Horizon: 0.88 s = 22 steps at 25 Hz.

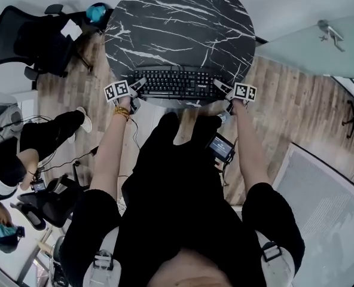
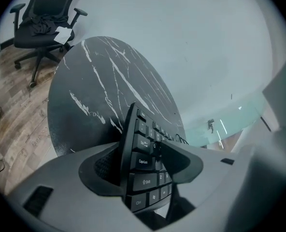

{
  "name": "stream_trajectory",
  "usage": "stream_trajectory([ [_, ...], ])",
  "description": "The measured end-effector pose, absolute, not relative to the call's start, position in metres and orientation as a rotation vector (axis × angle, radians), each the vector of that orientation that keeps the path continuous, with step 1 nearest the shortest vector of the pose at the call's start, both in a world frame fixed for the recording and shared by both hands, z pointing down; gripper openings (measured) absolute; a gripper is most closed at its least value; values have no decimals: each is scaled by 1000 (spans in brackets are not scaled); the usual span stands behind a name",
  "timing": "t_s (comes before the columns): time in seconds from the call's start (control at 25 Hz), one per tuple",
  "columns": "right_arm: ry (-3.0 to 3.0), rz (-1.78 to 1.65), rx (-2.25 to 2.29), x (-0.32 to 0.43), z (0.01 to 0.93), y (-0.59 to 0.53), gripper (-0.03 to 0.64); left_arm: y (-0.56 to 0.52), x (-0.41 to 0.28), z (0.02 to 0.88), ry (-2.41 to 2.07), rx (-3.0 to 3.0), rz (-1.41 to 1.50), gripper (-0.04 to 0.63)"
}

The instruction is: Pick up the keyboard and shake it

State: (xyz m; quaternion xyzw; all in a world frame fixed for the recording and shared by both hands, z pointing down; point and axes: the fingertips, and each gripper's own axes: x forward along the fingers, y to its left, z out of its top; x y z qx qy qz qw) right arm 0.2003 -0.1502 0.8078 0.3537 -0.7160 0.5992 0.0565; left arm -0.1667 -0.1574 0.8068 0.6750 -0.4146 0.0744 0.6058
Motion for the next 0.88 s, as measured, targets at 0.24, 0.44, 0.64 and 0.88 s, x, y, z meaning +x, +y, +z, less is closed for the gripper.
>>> stream_trajectory([
  [0.24, -2154, 1812, 1043, 204, 806, -150, 228, -147, -162, 806, -846, 1466, 276, 245],
  [0.44, -2186, 1702, 1118, 207, 807, -154, 235, -146, -162, 812, -866, 1448, 283, 247],
  [0.64, -2216, 1574, 1196, 212, 806, -159, 246, -145, -162, 811, -923, 1442, 290, 253],
  [0.88, -2222, 1481, 1180, 212, 806, -160, 256, -141, -164, 809, -943, 1457, 316, 259],
])
